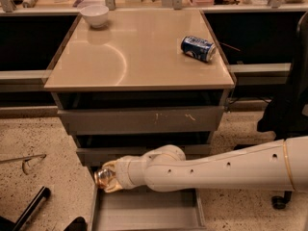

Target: Pick orange can from bottom drawer and place on counter

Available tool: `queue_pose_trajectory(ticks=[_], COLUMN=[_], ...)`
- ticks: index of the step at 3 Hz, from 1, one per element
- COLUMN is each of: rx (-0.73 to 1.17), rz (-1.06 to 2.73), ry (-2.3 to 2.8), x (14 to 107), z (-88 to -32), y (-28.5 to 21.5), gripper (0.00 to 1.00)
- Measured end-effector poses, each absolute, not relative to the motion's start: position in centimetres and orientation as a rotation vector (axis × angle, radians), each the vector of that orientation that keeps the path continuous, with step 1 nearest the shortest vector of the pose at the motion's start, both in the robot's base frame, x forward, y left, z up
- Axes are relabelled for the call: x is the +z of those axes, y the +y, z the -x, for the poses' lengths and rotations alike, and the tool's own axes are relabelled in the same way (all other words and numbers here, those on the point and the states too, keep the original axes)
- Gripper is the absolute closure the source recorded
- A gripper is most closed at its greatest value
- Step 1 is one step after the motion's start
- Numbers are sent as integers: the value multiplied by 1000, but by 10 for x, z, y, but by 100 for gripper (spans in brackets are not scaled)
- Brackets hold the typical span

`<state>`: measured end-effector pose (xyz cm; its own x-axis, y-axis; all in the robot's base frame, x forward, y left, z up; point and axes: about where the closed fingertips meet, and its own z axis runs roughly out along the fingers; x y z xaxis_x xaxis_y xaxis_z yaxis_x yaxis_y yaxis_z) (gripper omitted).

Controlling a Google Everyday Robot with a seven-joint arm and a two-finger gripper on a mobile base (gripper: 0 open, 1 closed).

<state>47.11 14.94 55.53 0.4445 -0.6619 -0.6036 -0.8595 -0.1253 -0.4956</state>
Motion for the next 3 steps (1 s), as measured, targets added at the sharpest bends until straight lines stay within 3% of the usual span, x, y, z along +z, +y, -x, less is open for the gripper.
queue_pose_trajectory(ticks=[2, 3], rx=[73, 72], rz=[1898, 1898], ry=[1039, 1039], x=[702, 702], z=[-464, -464], y=[200, 200], gripper=[100, 100])
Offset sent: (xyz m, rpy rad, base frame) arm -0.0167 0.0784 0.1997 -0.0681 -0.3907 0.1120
